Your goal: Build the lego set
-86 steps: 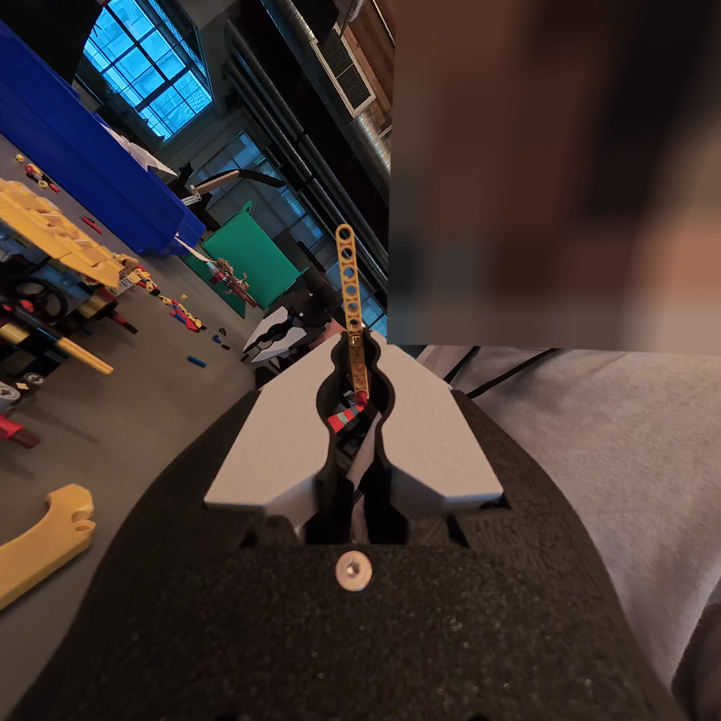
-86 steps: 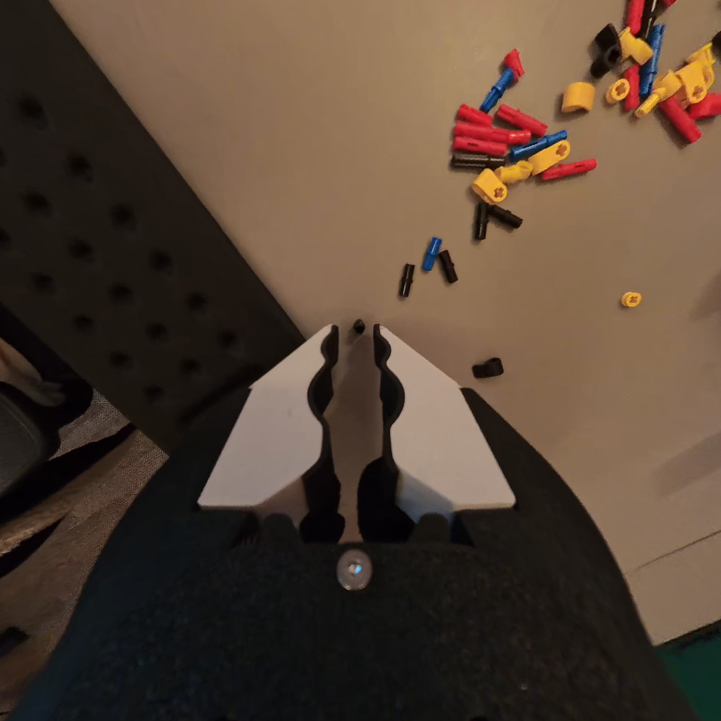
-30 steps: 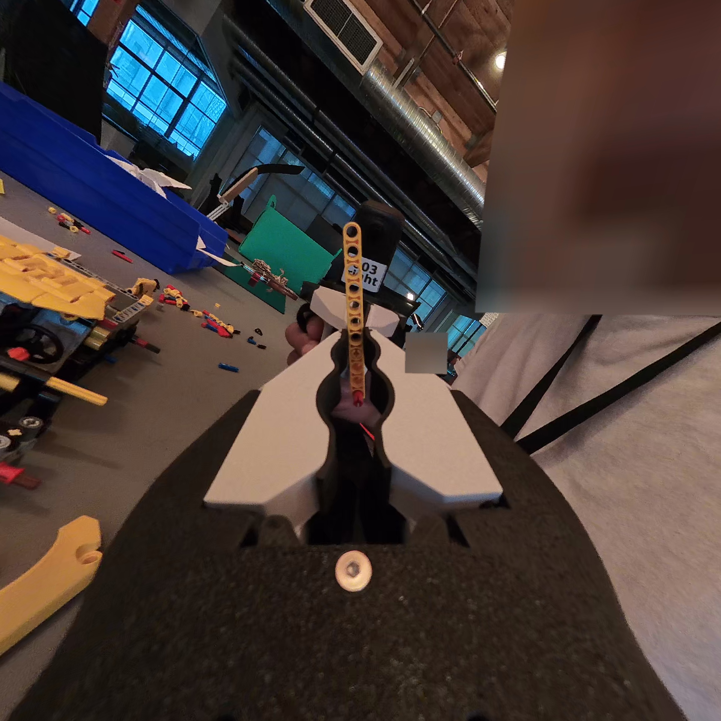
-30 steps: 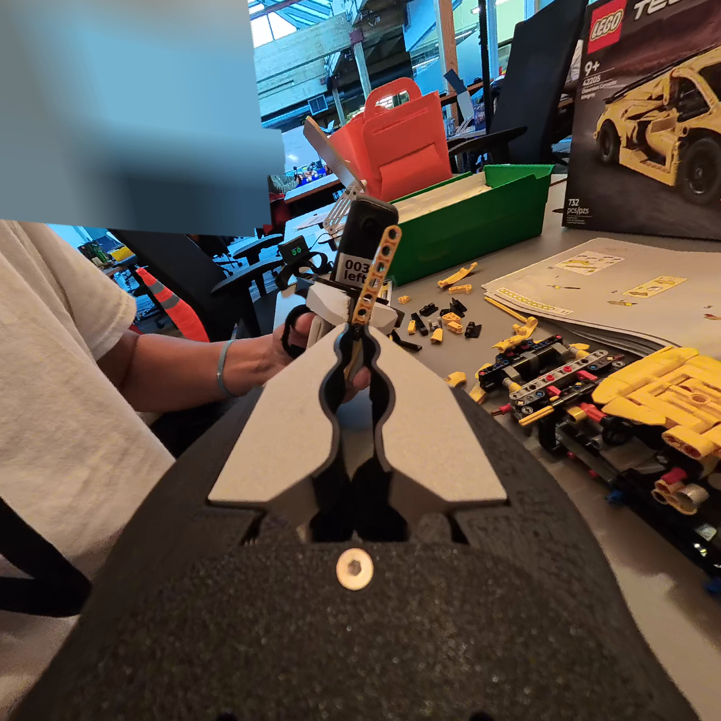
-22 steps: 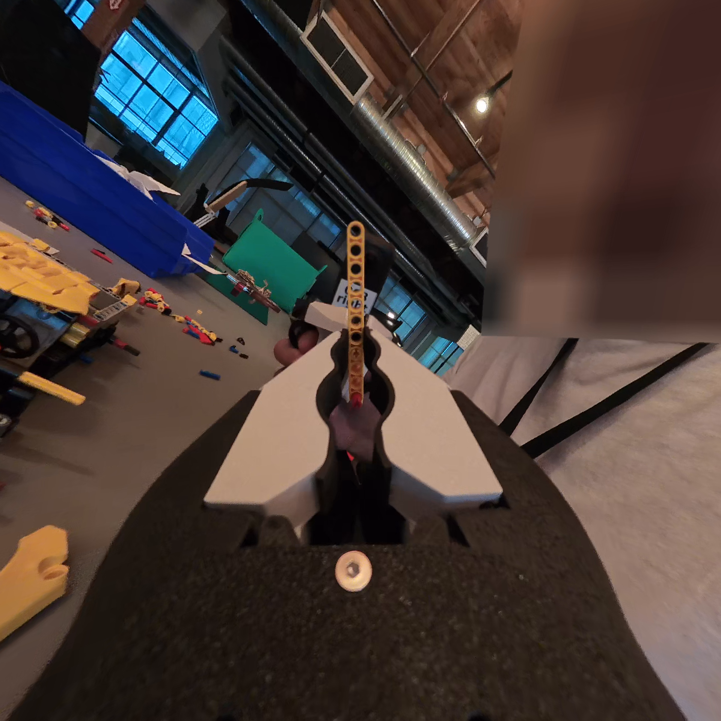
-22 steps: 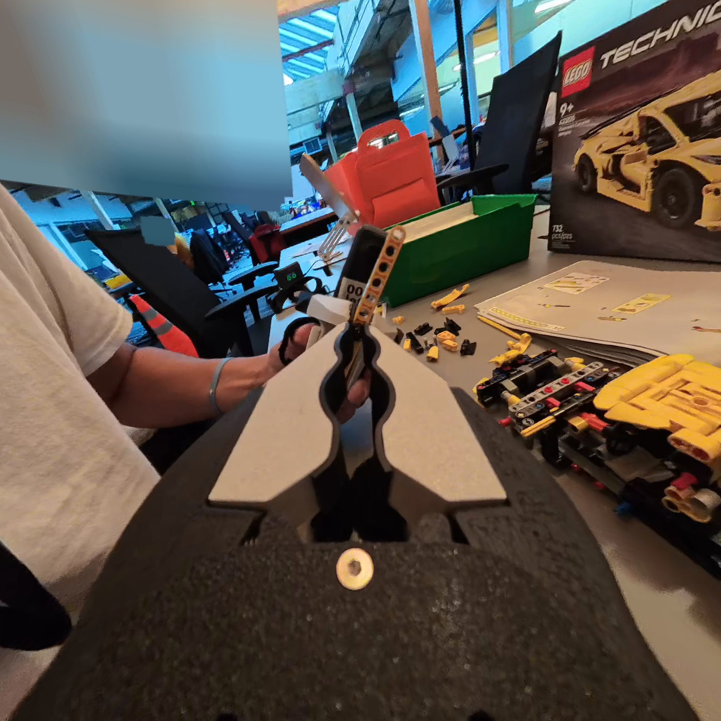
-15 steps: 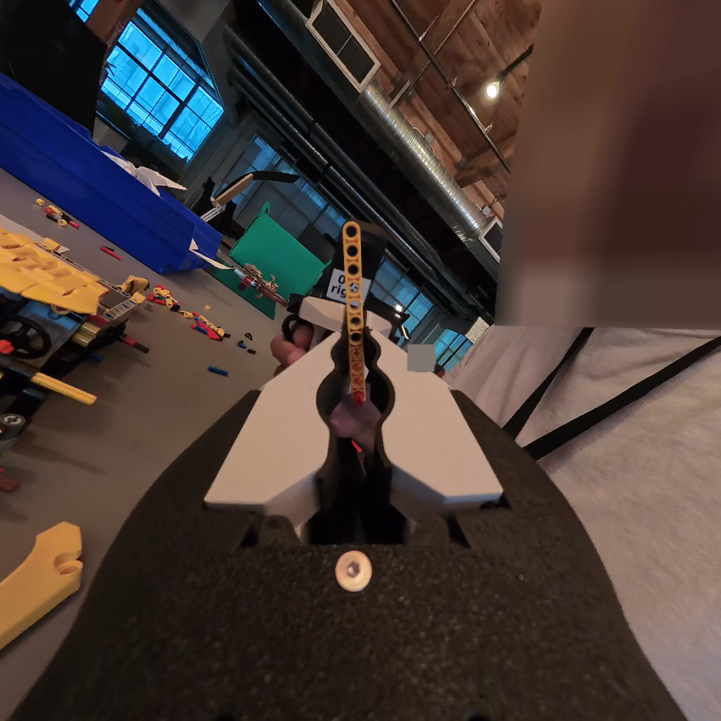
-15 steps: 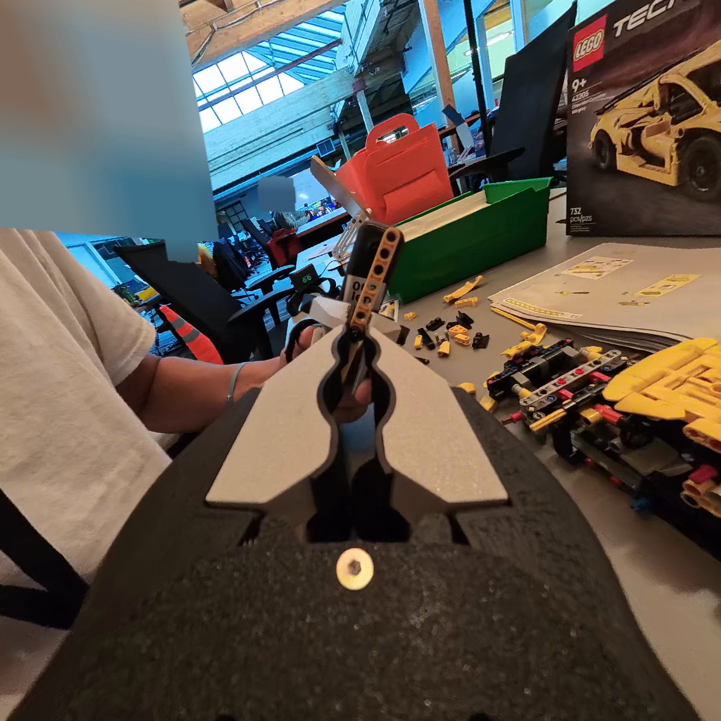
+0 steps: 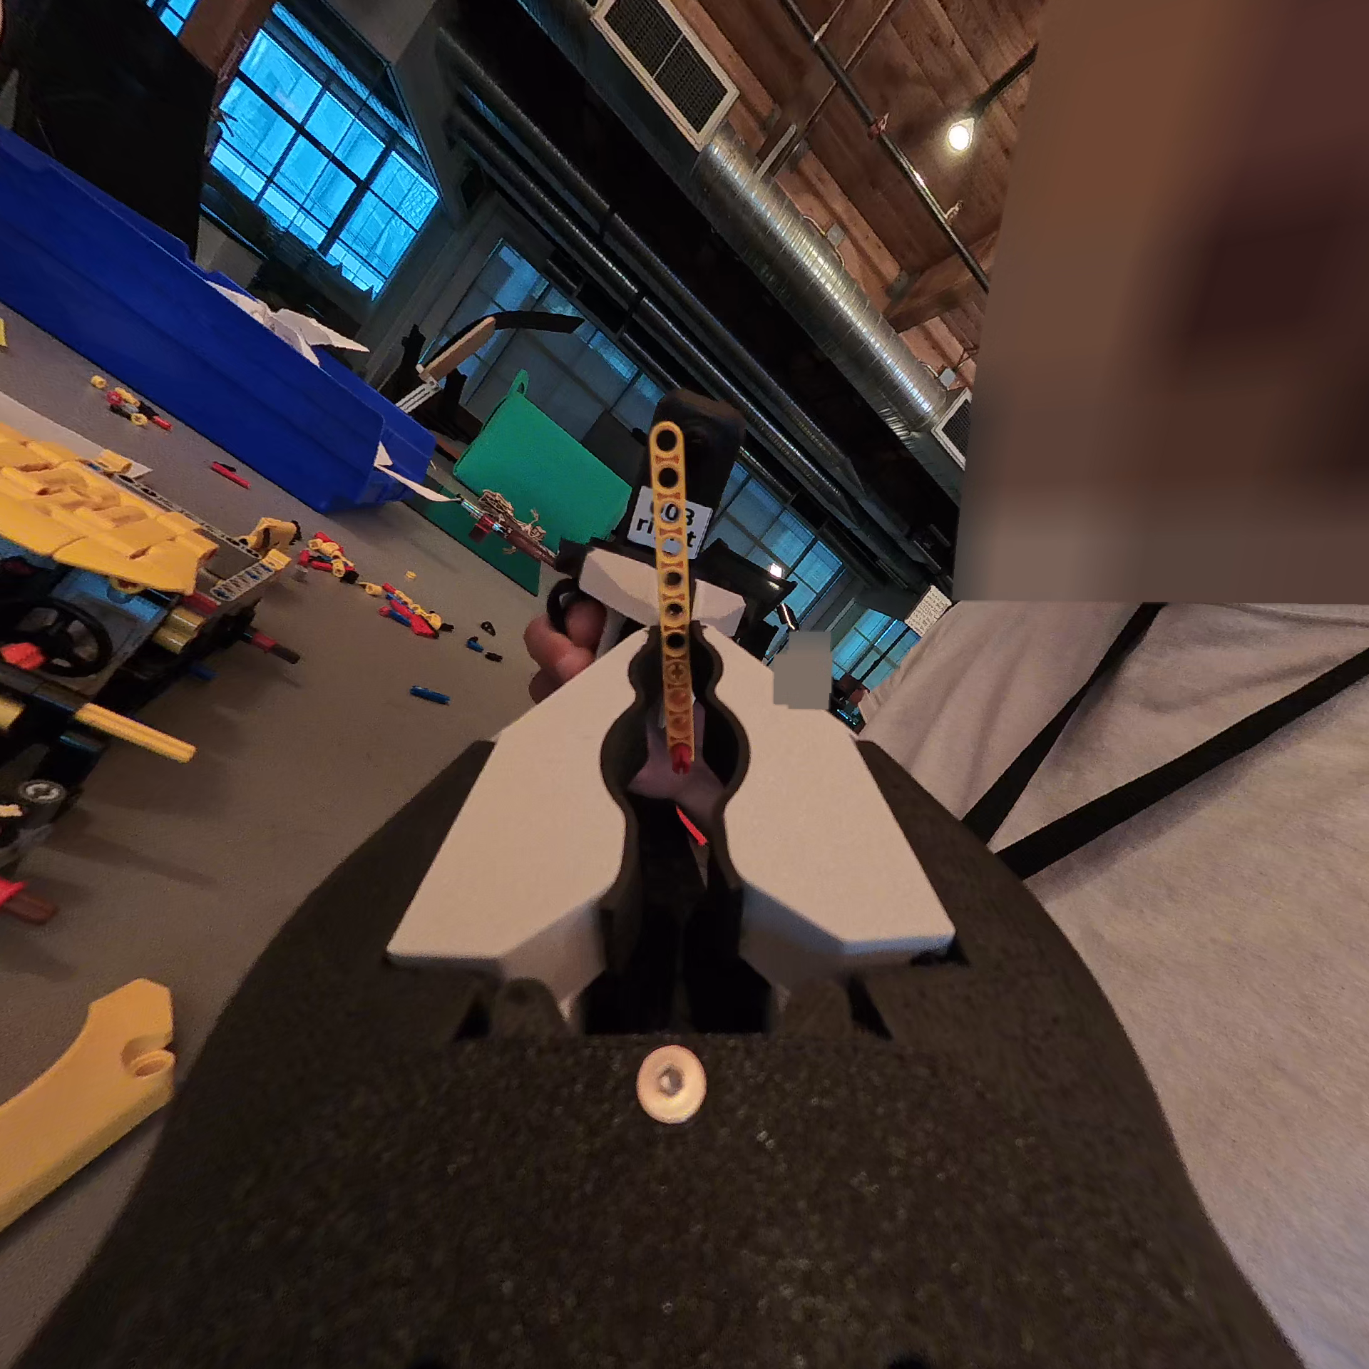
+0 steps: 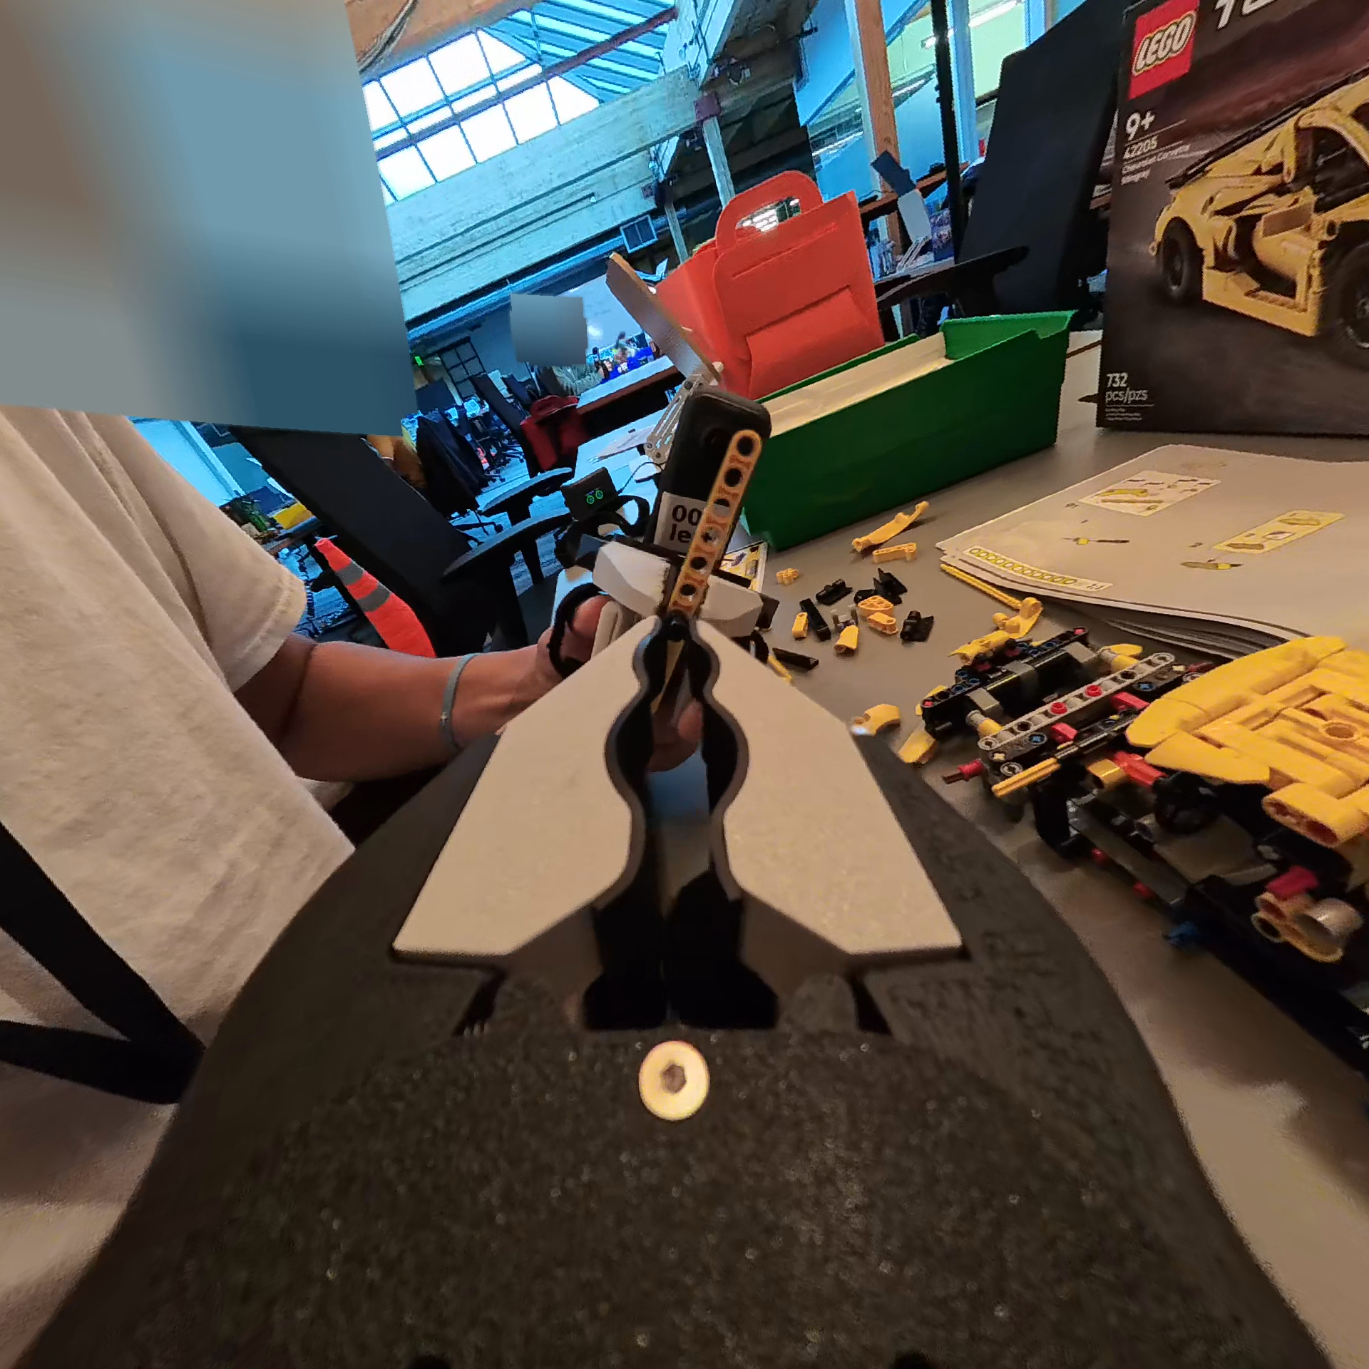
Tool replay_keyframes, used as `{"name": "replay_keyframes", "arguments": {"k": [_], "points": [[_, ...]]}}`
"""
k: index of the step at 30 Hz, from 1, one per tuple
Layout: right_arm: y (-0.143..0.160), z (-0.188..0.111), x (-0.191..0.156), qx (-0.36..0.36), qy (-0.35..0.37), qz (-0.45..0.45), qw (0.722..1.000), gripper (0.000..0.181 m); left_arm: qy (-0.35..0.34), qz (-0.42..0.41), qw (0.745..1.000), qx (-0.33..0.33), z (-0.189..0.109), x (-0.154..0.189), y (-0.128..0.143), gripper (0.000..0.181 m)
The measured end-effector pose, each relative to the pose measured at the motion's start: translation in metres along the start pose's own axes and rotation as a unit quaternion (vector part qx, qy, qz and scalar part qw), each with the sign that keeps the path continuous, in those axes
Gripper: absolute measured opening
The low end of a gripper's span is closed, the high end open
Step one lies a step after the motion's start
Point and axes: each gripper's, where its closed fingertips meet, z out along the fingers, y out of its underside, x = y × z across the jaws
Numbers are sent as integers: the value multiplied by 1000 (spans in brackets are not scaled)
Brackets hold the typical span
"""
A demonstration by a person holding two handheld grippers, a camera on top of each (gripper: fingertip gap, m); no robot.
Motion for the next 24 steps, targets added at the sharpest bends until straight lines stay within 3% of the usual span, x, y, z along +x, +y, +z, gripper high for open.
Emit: {"name": "replay_keyframes", "arguments": {"k": [17, 24], "points": [[6, 2, 3, -17, -8, 35, 999, 3, -13, -7, 1000, -15, 2, -5, 4, 7], [1, 0, -3, -12, -31, 37, 999, 6, 14, -37, 999, -15, 2, 2, 4, 7]]}}
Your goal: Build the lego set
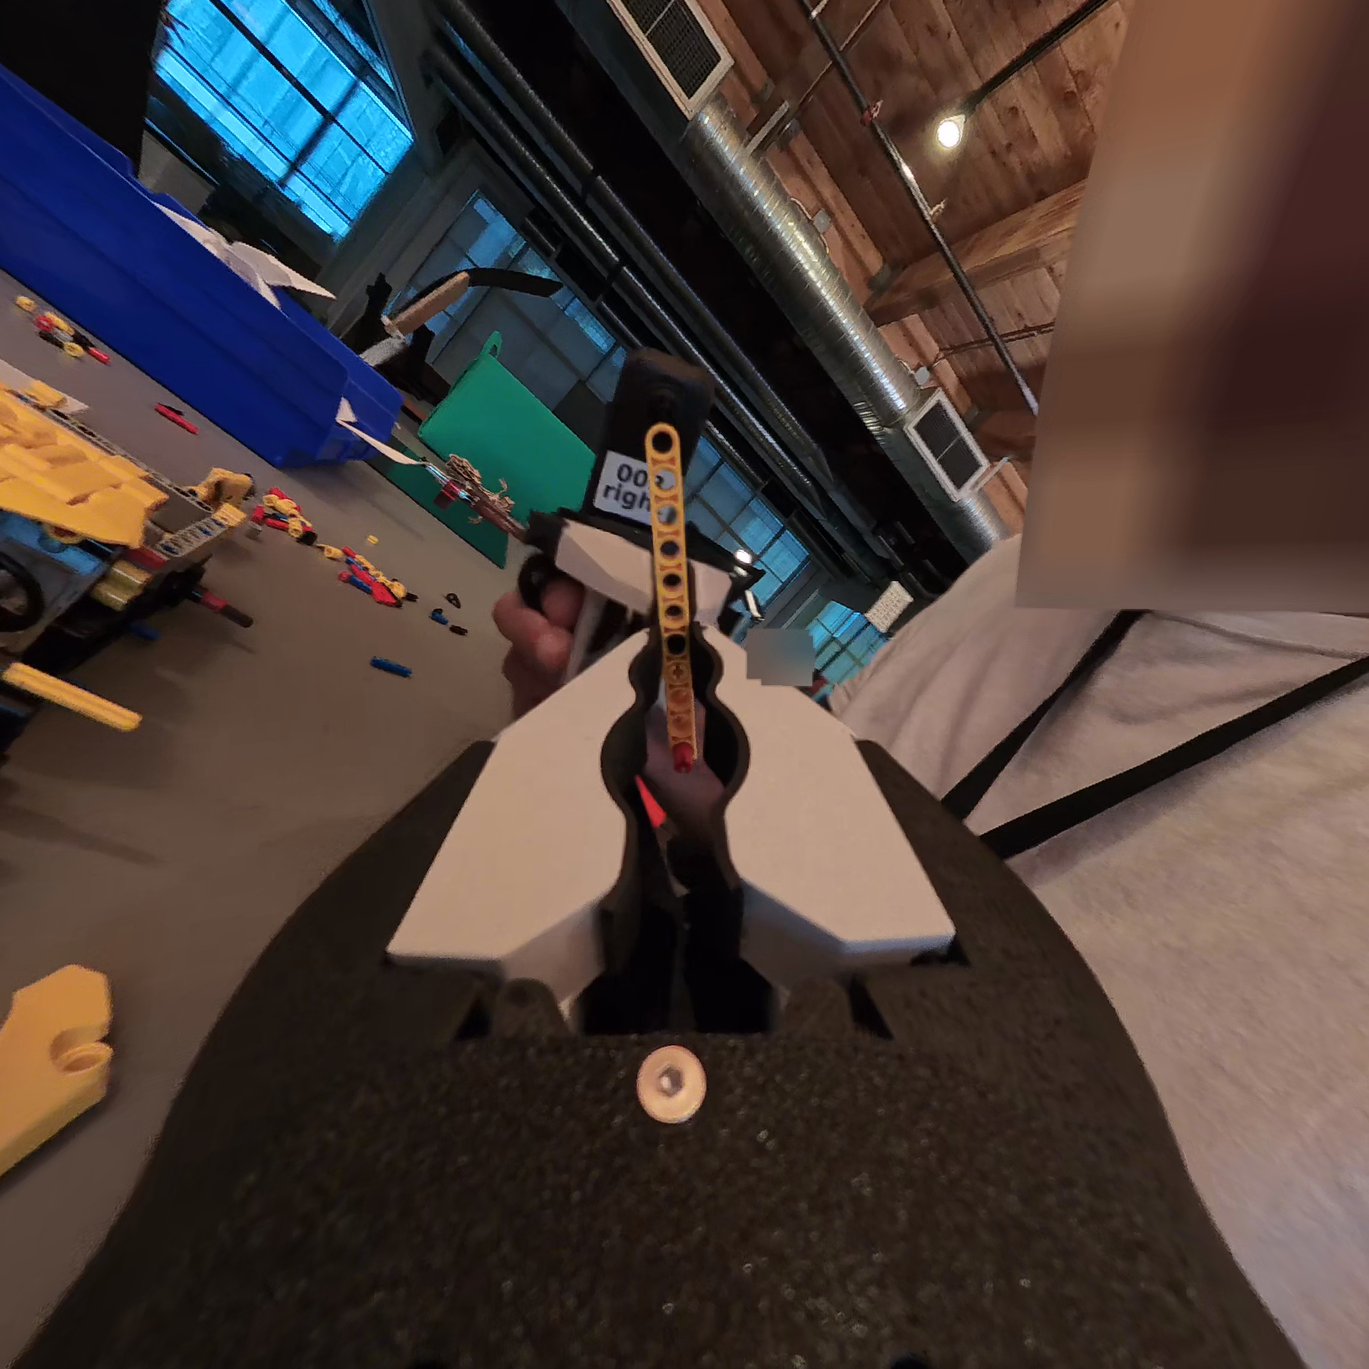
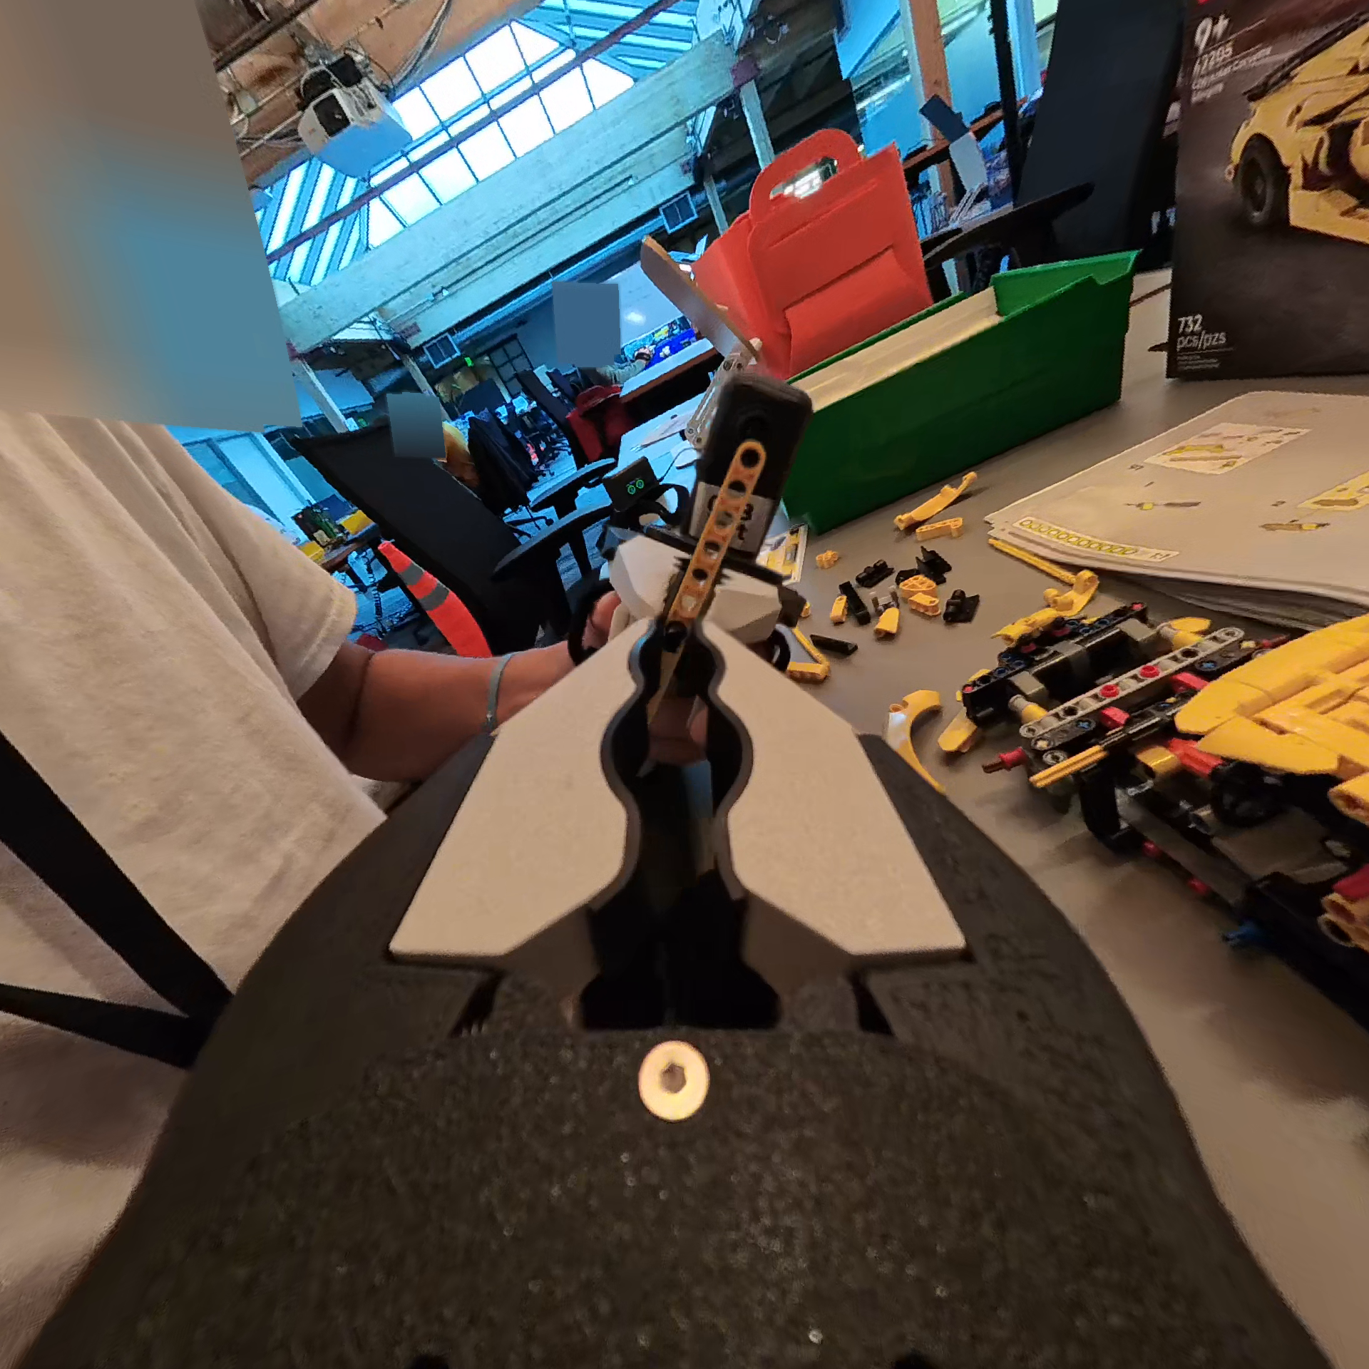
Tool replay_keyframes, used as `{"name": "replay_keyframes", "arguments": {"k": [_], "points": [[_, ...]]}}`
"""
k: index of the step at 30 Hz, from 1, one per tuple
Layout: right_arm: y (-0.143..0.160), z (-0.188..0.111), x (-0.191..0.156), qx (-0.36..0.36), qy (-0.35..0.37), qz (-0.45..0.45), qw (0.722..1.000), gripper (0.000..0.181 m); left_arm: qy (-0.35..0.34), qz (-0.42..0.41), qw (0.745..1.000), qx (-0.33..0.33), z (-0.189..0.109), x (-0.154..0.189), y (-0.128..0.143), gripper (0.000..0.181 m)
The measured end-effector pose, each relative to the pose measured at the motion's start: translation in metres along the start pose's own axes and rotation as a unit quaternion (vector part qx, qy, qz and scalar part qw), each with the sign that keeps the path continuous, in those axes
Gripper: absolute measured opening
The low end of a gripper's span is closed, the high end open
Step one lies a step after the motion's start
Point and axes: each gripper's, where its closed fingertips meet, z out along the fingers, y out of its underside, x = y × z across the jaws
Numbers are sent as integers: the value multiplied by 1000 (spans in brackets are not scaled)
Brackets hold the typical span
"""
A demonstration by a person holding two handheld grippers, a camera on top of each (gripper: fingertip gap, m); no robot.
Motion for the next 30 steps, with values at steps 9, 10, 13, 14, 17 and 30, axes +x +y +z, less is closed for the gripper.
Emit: {"name": "replay_keyframes", "arguments": {"k": [9, 10, 13, 14, 17, 30], "points": [[-24, -37, 45, 48, 50, -48, 996, 24, 32, -96, 995, 9, -6, -5, -3, 7], [-21, -39, 52, 56, 54, -29, 997, 25, 34, -101, 994, 3, -5, -5, -1, 7], [-26, -40, 46, 76, 15, 16, 997, 30, 27, -102, 994, -2, -3, -7, 1, 7], [-25, -40, 49, 77, 27, 10, 997, 30, 18, -105, 994, -1, -4, -11, 1, 7], [-20, -37, 46, 65, 17, 13, 998, 30, -12, -124, 992, -5, -4, -23, 4, 7], [9, -13, 35, -19, -38, 93, 995, 10, -60, -87, 990, -93, 11, -29, 34, 7]]}}
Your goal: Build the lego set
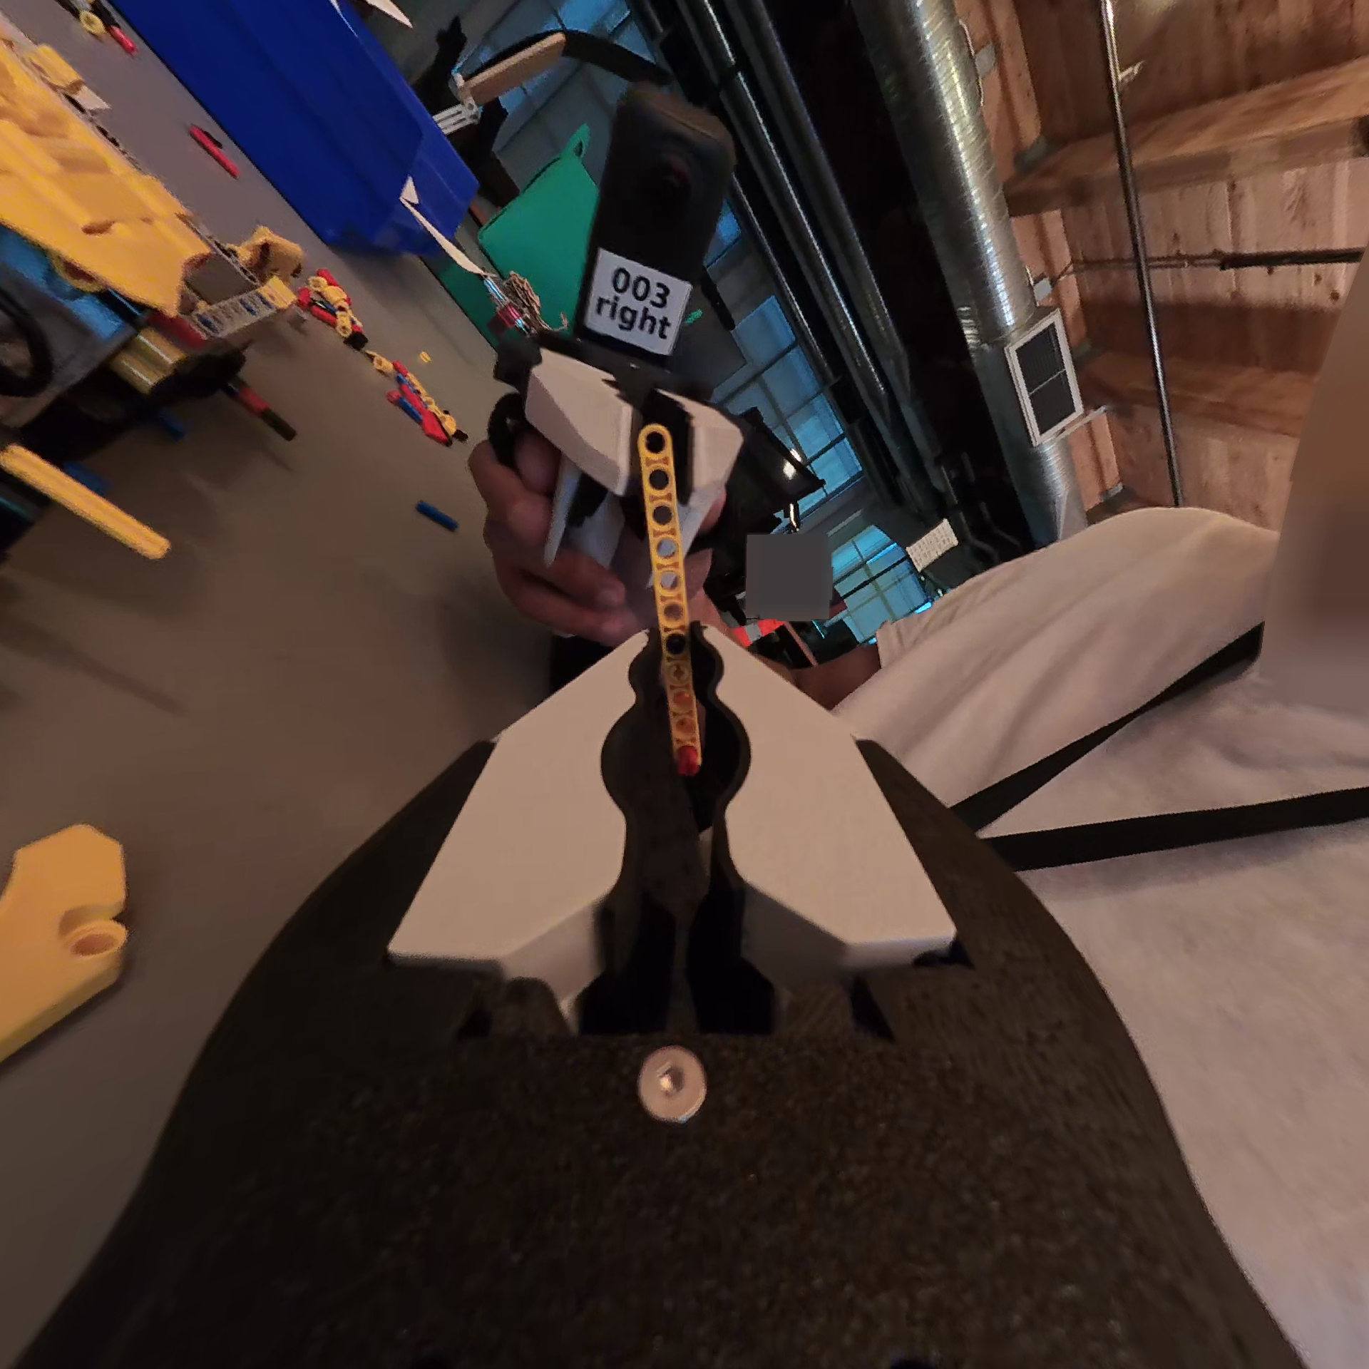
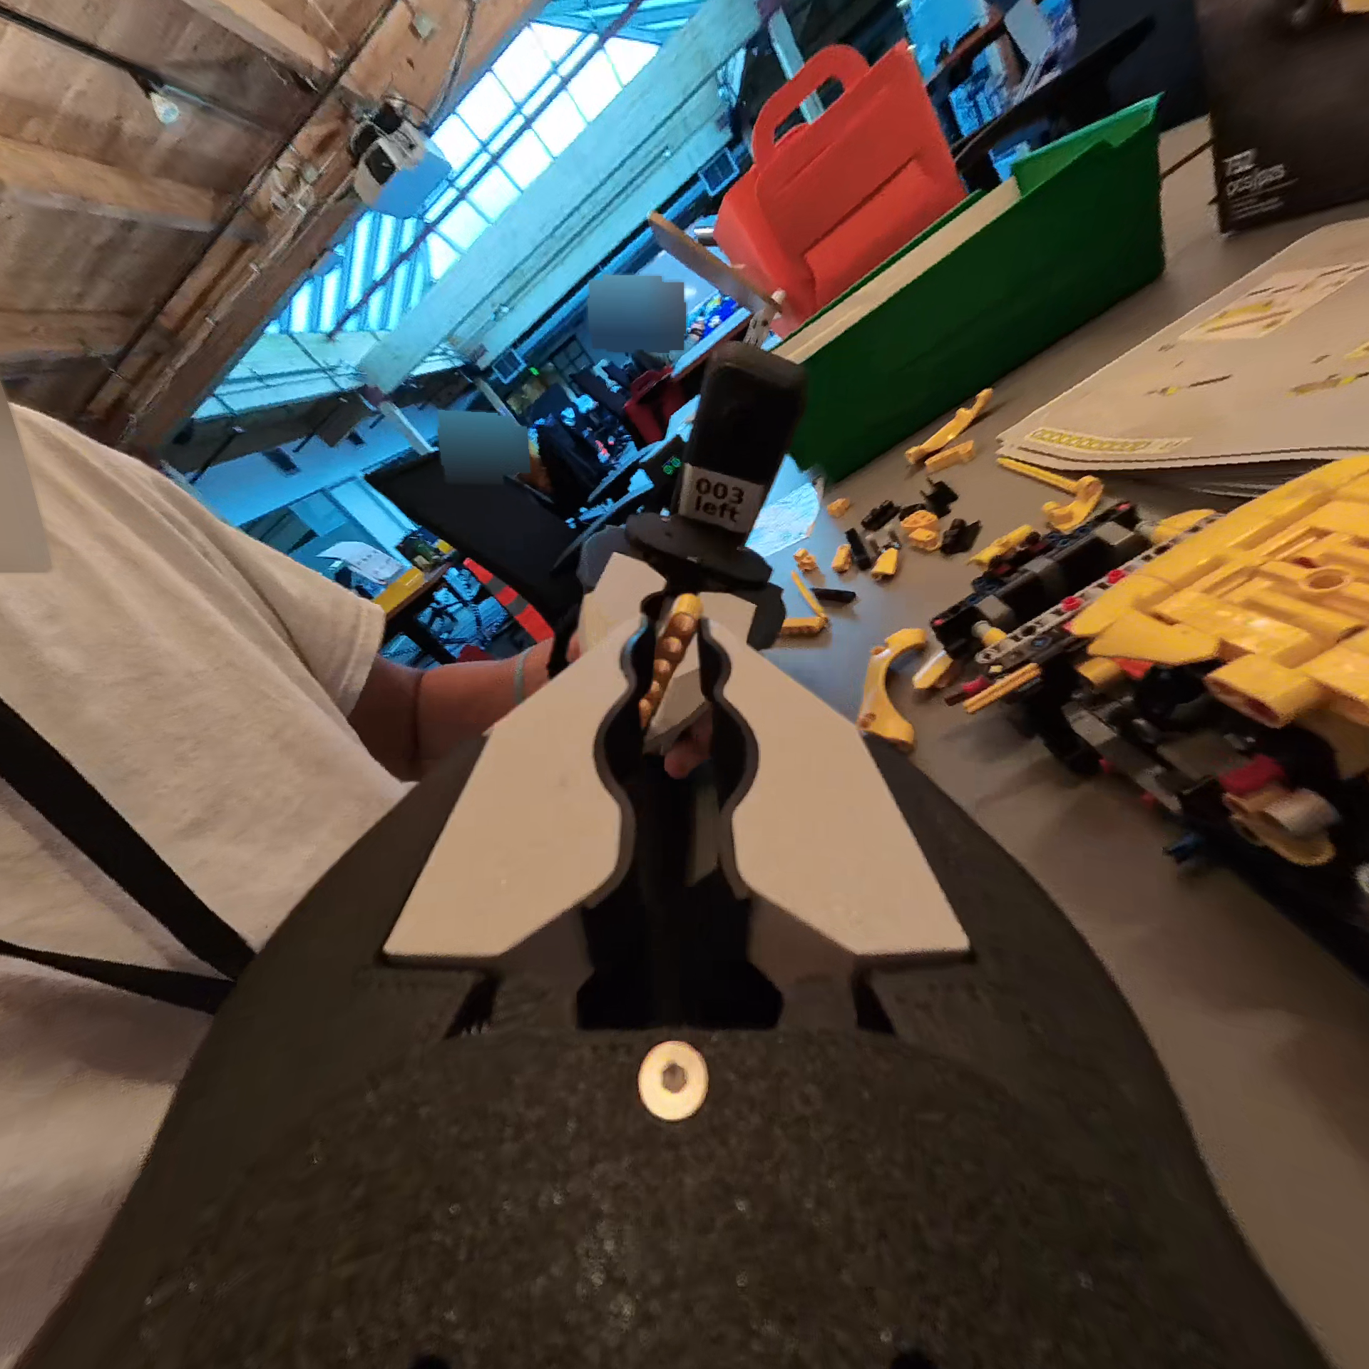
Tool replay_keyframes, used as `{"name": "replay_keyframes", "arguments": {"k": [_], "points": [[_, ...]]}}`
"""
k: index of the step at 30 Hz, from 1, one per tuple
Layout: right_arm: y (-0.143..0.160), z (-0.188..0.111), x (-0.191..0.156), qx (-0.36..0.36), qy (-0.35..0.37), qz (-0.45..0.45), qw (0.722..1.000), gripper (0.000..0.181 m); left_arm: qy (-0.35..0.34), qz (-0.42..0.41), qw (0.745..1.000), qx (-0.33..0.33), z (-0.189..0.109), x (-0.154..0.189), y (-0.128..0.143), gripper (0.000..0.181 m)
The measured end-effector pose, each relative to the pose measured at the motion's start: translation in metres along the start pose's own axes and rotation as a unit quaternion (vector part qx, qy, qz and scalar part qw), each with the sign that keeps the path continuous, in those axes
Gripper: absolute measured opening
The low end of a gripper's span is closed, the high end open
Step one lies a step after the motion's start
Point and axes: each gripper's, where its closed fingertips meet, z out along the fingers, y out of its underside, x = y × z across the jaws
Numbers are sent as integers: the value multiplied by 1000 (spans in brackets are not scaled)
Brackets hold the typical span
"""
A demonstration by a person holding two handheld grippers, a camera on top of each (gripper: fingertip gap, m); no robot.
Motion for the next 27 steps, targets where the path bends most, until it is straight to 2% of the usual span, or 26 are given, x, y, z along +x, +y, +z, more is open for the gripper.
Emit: {"name": "replay_keyframes", "arguments": {"k": [3, 7, 9, 11, 14, 16, 18, 20, 23, 24, 25, 27], "points": [[0, -10, 6, 19, 13, 26, 999, 9, -6, -14, 1000, 27, -8, -5, -9, 6], [10, -18, 8, 14, 10, 77, 997, 7, -38, -8, 999, 29, -13, -13, -12, 7], [11, -19, 11, 10, 16, 83, 996, 6, -72, 28, 996, 33, -15, -17, -15, 9], [16, -19, 21, -3, 37, 100, 994, 6, -126, 108, 985, 42, -19, -21, -24, 18], [24, -16, 30, -18, 55, 125, 990, 6, -237, 280, 930, 14, -20, -26, -29, 24], [28, -15, 34, -27, 59, 143, 988, 6, -309, 384, 869, -42, -15, -34, -23, 25], [30, -14, 36, -30, 58, 156, 986, 6, -361, 442, 815, -101, -9, -43, -16, 24], [30, -12, 34, -32, 50, 161, 985, 6, -378, 453, 795, -144, -2, -50, -9, 21], [32, -10, 31, -39, 46, 157, 986, 6, -398, 476, 765, -171, 1, -57, -9, 21], [33, -10, 30, -43, 45, 157, 986, 6, -411, 484, 752, -178, 0, -61, -10, 19], [34, -10, 31, -43, 49, 155, 986, 6, -419, 489, 744, -178, -1, -62, -12, 9], [35, -12, 31, -46, 49, 156, 986, 6, -419, 483, 748, -181, 1, -62, -10, 9]]}}
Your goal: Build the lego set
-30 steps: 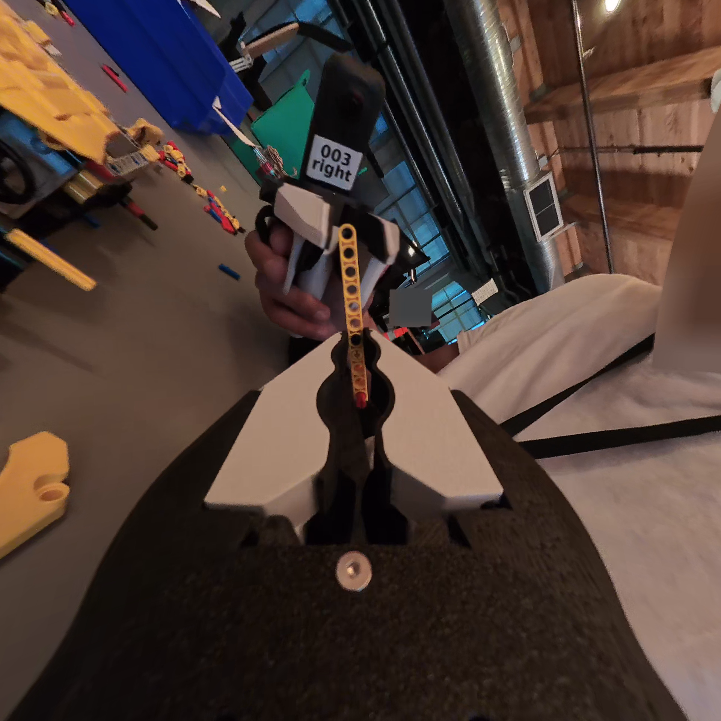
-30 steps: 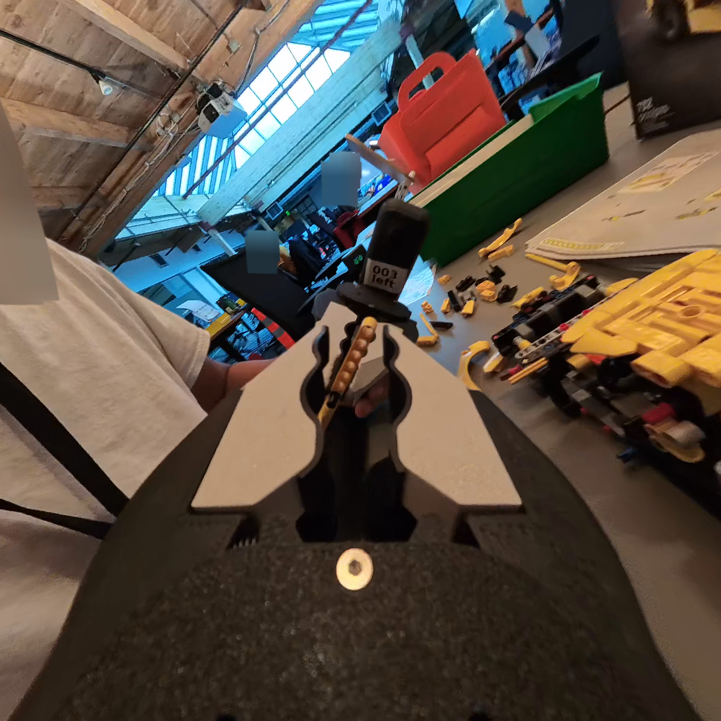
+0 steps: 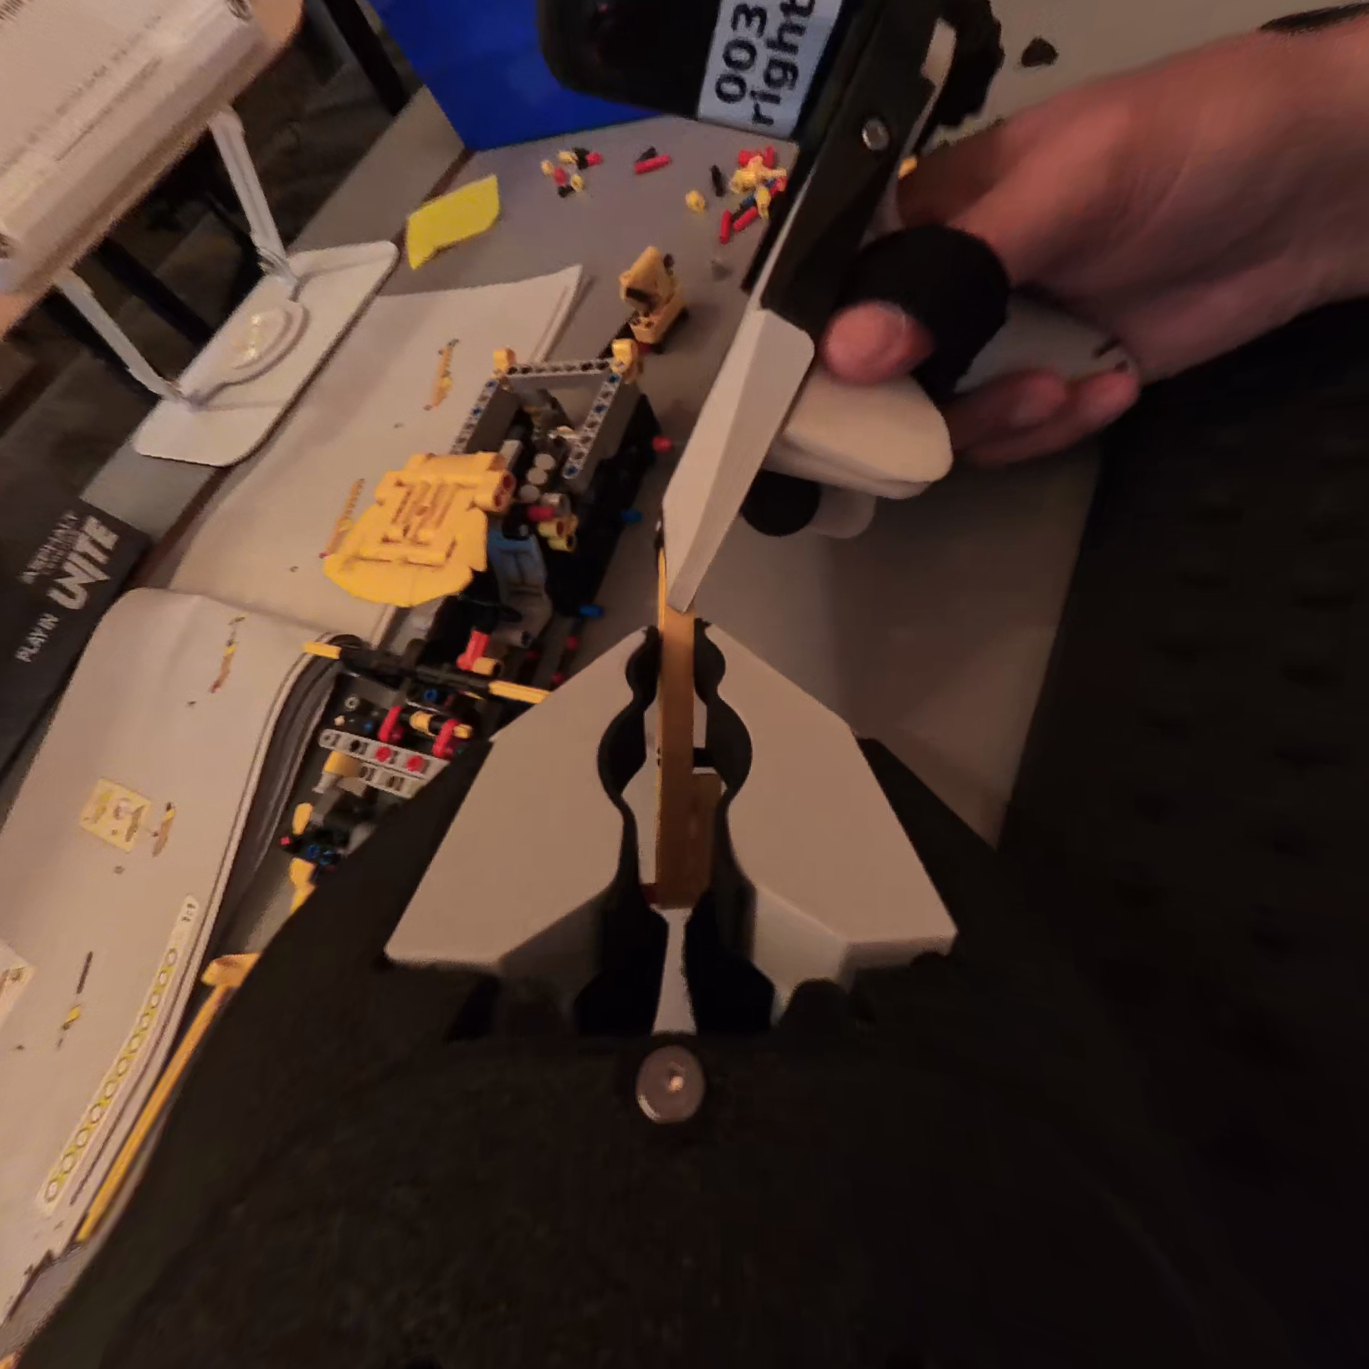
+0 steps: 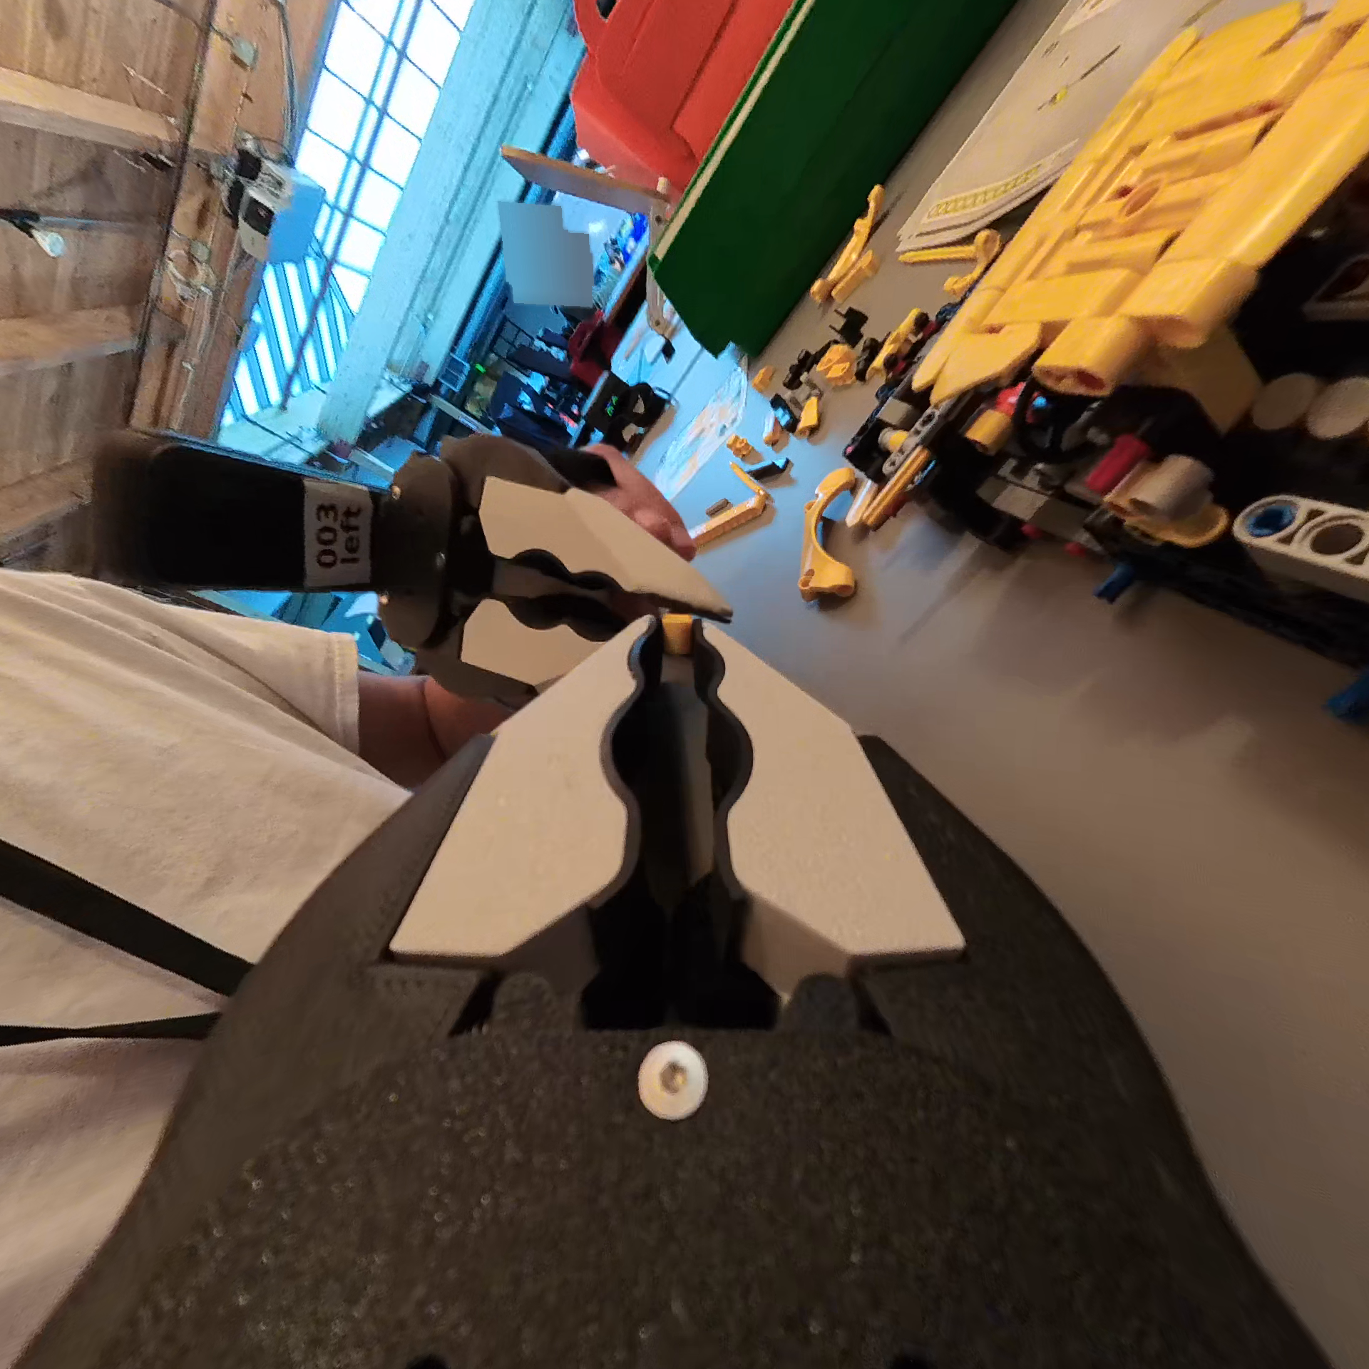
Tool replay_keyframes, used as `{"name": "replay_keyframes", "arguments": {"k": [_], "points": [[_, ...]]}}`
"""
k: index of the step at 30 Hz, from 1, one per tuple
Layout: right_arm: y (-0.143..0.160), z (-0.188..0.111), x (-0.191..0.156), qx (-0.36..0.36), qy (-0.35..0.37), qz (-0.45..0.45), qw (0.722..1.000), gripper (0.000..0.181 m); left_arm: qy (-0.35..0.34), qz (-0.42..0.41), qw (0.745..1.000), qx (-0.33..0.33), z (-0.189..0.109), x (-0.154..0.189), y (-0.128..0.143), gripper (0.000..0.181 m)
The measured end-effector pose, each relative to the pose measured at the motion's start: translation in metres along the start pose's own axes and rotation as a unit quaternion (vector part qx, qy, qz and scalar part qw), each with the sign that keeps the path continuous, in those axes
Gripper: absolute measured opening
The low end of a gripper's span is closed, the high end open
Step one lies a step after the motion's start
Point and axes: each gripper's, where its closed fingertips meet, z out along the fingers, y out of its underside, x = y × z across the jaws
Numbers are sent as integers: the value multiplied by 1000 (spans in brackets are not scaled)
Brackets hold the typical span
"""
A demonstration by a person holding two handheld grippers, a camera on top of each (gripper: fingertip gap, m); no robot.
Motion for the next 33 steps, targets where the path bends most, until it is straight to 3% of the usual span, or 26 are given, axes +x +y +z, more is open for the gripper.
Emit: {"name": "replay_keyframes", "arguments": {"k": [2, 4, 5, 7, 9, 12, 15, 18, 21, 33], "points": [[0, -7, 1, -2, 23, -36, 999, 12, 15, -9, 1000, -22, 1, 4, 7, 8], [-11, -37, 4, 18, 72, -104, 992, 18, 46, -36, 996, -72, 4, 11, 24, 8], [-16, -59, 16, 16, 135, -150, 979, 24, 71, -53, 991, -100, 5, 17, 33, 8], [-24, -106, 43, -10, 280, -260, 924, 26, 108, -87, 984, -115, 6, 27, 39, 7], [-19, -132, 52, -54, 333, -315, 887, 28, 156, -125, 973, -118, 6, 40, 38, 7], [0, -146, 64, -115, 348, -293, 883, 37, 162, -134, 971, -113, 9, 39, 35, 8], [21, -165, 69, -166, 365, -275, 874, 35, 170, -126, 968, -133, 10, 42, 40, 7], [38, -171, 63, -181, 365, -228, 884, 30, 166, -130, 968, -133, 14, 42, 39, 7], [52, -172, 66, -202, 403, -245, 858, 28, 171, -131, 966, -144, 19, 46, 42, 8], [52, -171, 68, -165, 423, -252, 854, 17, 169, -137, 966, -136, 21, 49, 39, 10]]}}
